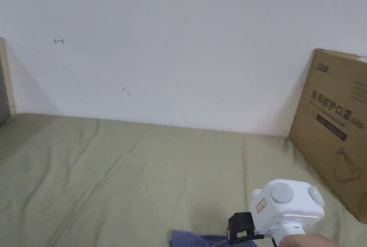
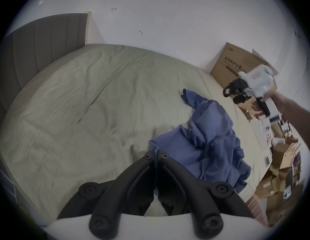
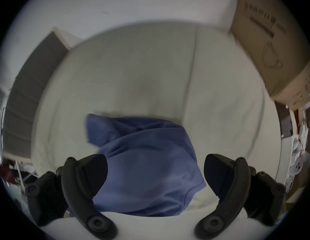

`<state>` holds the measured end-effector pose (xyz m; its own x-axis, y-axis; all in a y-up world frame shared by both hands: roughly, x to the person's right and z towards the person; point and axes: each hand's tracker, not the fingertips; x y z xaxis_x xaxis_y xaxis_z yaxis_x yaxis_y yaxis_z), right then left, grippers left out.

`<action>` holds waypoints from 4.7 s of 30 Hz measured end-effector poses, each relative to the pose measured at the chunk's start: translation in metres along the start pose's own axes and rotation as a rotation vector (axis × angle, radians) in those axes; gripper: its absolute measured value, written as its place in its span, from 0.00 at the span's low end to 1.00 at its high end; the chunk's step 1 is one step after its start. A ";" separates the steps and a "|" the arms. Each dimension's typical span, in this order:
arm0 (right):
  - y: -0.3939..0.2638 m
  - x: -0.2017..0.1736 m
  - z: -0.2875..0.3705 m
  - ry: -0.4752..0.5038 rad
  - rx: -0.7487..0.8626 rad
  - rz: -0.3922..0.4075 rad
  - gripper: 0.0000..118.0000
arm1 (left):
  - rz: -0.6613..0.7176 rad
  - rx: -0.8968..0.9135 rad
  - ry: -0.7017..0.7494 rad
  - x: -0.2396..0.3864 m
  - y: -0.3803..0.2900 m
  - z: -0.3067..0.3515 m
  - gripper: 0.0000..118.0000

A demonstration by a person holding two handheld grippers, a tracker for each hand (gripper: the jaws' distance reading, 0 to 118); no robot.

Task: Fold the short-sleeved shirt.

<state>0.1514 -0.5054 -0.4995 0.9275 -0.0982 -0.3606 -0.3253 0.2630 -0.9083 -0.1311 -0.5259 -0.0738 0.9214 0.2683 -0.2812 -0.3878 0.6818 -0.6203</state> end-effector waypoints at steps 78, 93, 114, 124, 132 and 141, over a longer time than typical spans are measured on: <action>-0.004 0.060 0.243 -0.107 0.857 -0.051 0.01 | -0.096 0.335 0.089 0.031 0.334 0.009 0.01; -0.361 0.119 0.095 -0.004 0.371 -0.045 0.01 | -0.091 -0.193 -0.020 -0.054 -0.014 0.031 0.01; -0.381 0.116 0.132 0.023 0.226 -0.316 0.86 | 0.148 -0.218 -0.138 -0.060 -0.004 0.092 0.89; -0.405 0.039 0.258 0.102 1.050 -0.120 0.77 | 0.029 0.443 -0.153 0.032 0.038 0.180 0.67; -0.392 0.013 0.255 0.134 1.171 -0.082 0.03 | -0.201 0.602 -0.093 0.083 0.030 0.183 0.00; -0.353 0.029 0.222 0.111 1.058 -0.066 0.03 | -0.219 0.052 -0.118 0.054 0.222 0.027 0.00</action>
<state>0.3340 -0.3881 -0.1422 0.8984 -0.2156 -0.3827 0.0997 0.9486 -0.3002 -0.1672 -0.3418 -0.2074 0.9811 0.1856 -0.0548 -0.1794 0.7656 -0.6178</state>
